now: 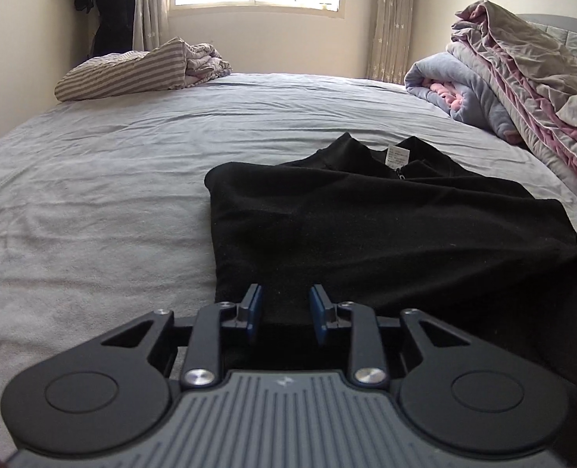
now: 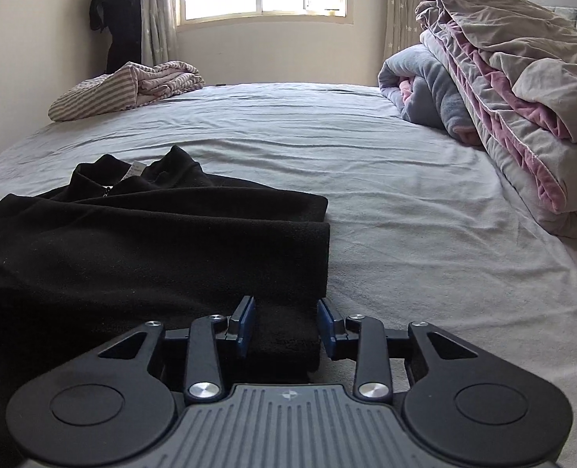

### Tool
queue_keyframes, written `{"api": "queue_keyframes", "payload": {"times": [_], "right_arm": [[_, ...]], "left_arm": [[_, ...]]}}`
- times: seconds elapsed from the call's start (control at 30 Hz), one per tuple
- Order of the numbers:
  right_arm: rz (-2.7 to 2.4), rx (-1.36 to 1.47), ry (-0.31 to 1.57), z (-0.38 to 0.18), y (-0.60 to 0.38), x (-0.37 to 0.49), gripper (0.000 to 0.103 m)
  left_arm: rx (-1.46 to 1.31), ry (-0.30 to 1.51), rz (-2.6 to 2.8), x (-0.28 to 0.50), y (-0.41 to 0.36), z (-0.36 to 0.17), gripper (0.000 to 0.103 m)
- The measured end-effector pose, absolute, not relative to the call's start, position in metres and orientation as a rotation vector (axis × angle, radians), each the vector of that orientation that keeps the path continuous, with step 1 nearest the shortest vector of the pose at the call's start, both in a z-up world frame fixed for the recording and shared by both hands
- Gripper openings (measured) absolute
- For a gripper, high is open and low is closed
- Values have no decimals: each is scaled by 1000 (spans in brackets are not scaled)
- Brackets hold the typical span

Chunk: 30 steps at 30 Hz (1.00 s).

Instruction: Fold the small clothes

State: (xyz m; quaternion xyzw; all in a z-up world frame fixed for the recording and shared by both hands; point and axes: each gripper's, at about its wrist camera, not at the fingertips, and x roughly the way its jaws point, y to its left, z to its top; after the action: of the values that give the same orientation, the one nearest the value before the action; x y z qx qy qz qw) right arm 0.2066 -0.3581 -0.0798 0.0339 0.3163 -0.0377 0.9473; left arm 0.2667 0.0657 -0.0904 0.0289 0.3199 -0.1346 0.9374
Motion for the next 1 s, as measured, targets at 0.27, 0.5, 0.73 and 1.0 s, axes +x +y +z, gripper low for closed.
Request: {"api": "queue_keyframes", "payload": {"times": [0.27, 0.5, 0.73, 1.0], "right_arm": [[32, 161, 595, -36, -358, 138, 78], [66, 182, 634, -34, -363, 91, 92], [69, 279, 720, -60, -378, 53, 93], [97, 483, 783, -88, -400, 32, 92]], "left_arm": [[-50, 733, -239, 206, 94, -64, 85], [-58, 783, -233, 166, 119, -61, 102], [-126, 867, -262, 142, 157, -76, 102], [-452, 928, -417, 136, 214, -97, 100]]}}
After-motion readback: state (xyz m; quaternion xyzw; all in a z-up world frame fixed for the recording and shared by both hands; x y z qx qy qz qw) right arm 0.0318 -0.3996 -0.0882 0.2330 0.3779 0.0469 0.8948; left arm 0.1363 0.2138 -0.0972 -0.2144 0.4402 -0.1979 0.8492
